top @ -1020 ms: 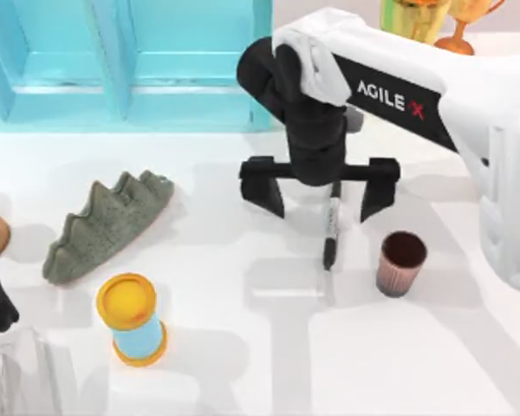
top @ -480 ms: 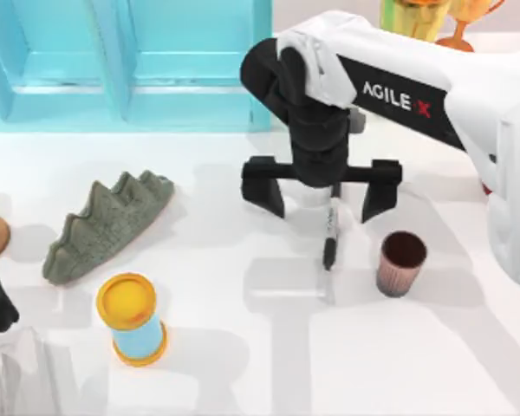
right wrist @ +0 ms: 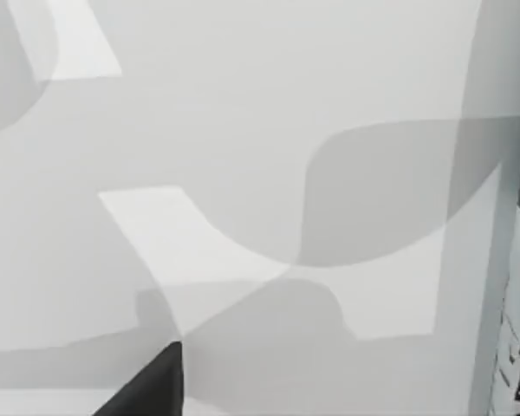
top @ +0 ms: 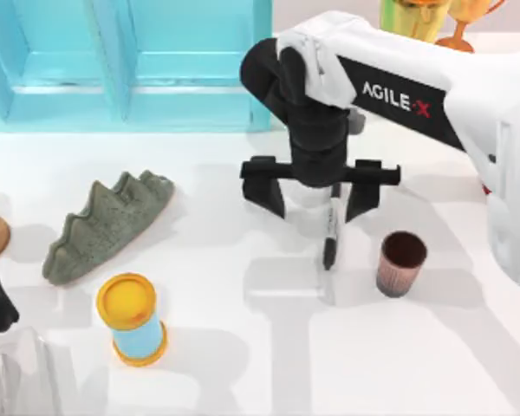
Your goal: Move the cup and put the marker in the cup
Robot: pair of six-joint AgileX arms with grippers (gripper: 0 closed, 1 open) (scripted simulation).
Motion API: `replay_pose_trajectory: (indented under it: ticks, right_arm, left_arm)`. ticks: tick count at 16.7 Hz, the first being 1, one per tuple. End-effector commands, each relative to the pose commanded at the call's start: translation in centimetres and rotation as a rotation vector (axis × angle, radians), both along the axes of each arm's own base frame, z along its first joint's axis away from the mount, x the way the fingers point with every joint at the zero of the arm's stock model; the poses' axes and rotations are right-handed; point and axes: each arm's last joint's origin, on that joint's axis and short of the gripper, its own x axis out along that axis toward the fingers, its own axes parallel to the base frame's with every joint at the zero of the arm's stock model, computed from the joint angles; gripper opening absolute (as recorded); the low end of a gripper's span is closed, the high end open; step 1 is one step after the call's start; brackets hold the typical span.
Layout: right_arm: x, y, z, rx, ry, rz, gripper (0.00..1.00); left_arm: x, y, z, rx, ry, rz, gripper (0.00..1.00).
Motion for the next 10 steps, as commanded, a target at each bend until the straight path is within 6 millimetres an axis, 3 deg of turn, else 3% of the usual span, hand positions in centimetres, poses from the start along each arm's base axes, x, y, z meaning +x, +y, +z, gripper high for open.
replay_pose_trajectory:
  ticks: [6,10]
  right_arm:
    - [0.00,0.00,0.00,0.000,0.000,0.000,0.02]
    - [0.00,0.00,0.00,0.000,0.000,0.000,0.00]
  left_arm:
    - [0.00,0.00,0.00,0.000,0.000,0.000,1.00]
    - [0.00,0.00,0.00,0.000,0.000,0.000,1.00]
